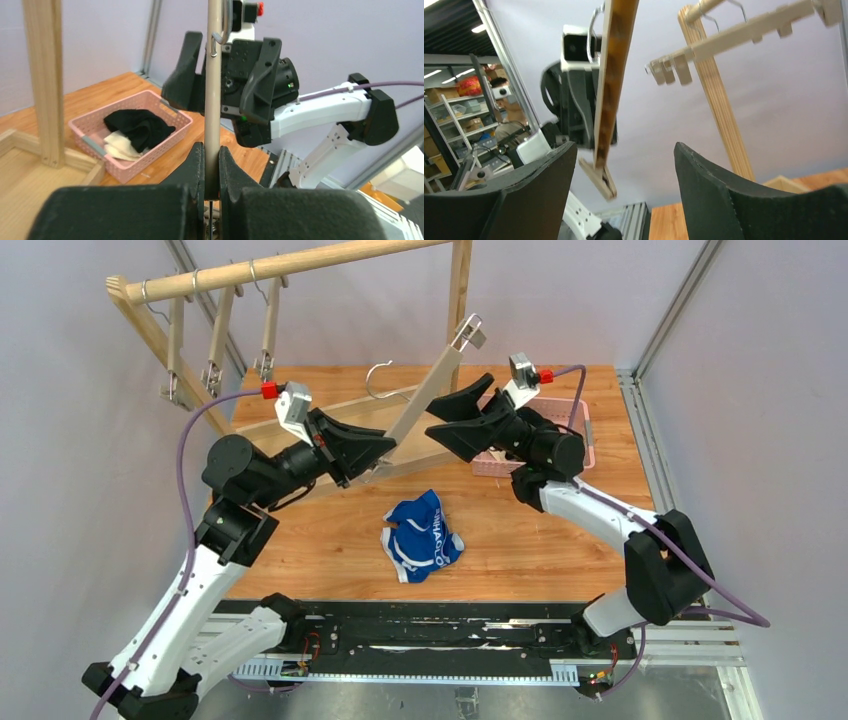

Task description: Remove the underwear clipped to the hanger

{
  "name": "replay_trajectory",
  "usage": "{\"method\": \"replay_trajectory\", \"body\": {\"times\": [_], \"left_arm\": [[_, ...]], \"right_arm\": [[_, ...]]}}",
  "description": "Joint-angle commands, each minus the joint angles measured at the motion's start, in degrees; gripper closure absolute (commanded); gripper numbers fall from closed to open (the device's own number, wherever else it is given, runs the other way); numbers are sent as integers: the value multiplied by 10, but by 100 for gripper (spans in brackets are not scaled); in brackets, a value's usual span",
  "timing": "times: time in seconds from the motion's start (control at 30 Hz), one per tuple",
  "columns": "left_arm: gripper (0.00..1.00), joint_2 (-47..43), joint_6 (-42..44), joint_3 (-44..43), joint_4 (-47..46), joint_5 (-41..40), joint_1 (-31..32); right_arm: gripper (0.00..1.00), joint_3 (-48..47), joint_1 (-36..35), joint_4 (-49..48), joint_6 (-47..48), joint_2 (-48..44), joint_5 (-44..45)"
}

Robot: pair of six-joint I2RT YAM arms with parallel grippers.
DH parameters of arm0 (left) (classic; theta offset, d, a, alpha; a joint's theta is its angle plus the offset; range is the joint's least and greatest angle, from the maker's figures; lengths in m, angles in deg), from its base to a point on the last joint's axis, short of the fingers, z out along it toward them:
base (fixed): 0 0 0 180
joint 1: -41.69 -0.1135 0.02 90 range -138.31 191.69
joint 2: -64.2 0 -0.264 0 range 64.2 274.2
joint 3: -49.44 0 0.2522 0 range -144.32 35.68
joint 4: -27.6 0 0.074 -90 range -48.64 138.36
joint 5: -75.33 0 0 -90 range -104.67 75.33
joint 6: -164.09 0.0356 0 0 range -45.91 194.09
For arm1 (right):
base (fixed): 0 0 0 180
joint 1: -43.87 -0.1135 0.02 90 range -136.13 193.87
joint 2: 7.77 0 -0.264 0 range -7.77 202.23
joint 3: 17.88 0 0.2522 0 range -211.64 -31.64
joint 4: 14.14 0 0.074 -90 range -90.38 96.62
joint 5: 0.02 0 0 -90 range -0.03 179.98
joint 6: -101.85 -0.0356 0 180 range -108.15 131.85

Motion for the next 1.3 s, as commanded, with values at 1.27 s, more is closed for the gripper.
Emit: {"method": "replay_trajectory", "body": {"times": [1.27], "left_arm": [[100, 262, 147, -407, 448, -429, 2]], "right_arm": [[30, 70, -389, 923, 515, 86, 552]]}}
